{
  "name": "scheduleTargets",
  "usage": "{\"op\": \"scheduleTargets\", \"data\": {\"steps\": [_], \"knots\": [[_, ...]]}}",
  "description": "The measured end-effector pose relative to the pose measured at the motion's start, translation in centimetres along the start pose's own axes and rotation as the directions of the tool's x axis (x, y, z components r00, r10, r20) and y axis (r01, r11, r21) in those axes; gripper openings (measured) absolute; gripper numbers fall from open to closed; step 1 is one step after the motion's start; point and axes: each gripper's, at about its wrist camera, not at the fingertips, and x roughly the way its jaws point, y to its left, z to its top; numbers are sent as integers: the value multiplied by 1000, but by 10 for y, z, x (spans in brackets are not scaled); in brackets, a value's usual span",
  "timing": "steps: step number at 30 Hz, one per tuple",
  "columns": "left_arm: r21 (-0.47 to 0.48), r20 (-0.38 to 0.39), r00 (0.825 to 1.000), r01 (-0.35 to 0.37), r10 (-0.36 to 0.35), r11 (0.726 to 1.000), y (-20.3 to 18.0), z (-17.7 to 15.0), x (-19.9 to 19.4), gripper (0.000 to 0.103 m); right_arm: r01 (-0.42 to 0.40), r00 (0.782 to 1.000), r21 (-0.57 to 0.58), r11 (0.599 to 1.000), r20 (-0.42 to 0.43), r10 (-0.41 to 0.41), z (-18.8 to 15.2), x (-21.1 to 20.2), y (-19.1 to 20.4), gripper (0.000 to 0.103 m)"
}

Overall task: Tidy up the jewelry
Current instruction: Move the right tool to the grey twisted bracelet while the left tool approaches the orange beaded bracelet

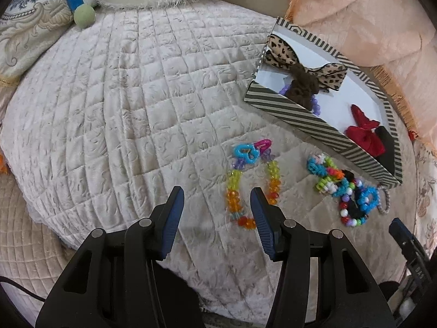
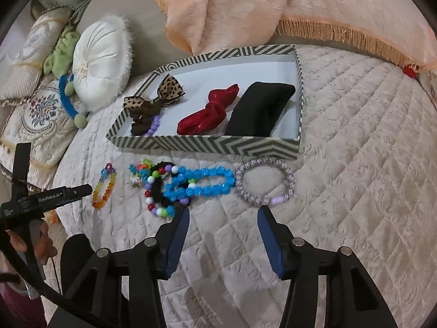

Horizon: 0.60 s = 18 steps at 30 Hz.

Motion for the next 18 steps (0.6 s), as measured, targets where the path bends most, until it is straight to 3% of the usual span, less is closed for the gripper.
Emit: {"op": "scheduleTargets", "data": {"steps": [4,10,15,18], "knots": [[9,-14,1000,-13,13,1000,-2,1,10,50,23,1000,-105,994,8,-22,13,9,15,43],[23,-26,999,-33,33,999,-5,-1,19,50,92,992,-308,947,-50,-113,28,45,27,37],[20,-25,999,-32,32,999,-8,4,26,56,92,989,-363,927,-74,-126,35,66,25,36],[24,-22,999,-46,47,999,-11,6,29,57,89,990,-393,915,-65,-125,38,71,28,29]]}}
